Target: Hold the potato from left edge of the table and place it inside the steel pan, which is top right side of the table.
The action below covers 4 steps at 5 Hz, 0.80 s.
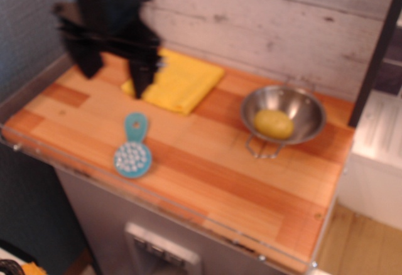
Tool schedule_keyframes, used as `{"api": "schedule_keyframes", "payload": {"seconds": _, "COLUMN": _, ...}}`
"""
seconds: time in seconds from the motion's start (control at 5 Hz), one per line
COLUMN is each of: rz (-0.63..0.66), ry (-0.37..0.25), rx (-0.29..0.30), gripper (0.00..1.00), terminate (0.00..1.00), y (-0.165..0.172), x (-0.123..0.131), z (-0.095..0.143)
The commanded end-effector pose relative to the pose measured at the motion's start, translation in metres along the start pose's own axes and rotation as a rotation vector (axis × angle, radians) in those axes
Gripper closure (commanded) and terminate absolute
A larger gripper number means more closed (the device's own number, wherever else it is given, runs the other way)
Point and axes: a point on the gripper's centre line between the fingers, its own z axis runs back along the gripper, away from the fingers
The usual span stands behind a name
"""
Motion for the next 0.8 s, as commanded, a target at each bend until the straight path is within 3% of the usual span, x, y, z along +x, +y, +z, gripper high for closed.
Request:
{"api": "schedule_keyframes", "payload": {"seconds": 0.0, "rz": -0.050, "ry": 0.160, "rx": -0.063, "gripper": 0.00, "terminate": 0.00, "y": -0.001, "x": 0.013, "z": -0.032}}
{"api": "schedule_keyframes", "payload": {"seconds": 0.2, "rz": -0.103, "ry": 0.150, "rx": -0.078, "gripper": 0.00, "terminate": 0.00, "y": -0.019, "x": 0.023, "z": -0.047}}
{"api": "schedule_keyframes", "payload": {"seconds": 0.6, "rz": -0.103, "ry": 0.150, "rx": -0.078, "gripper": 0.00, "terminate": 0.00, "y": -0.019, "x": 0.023, "z": -0.047}}
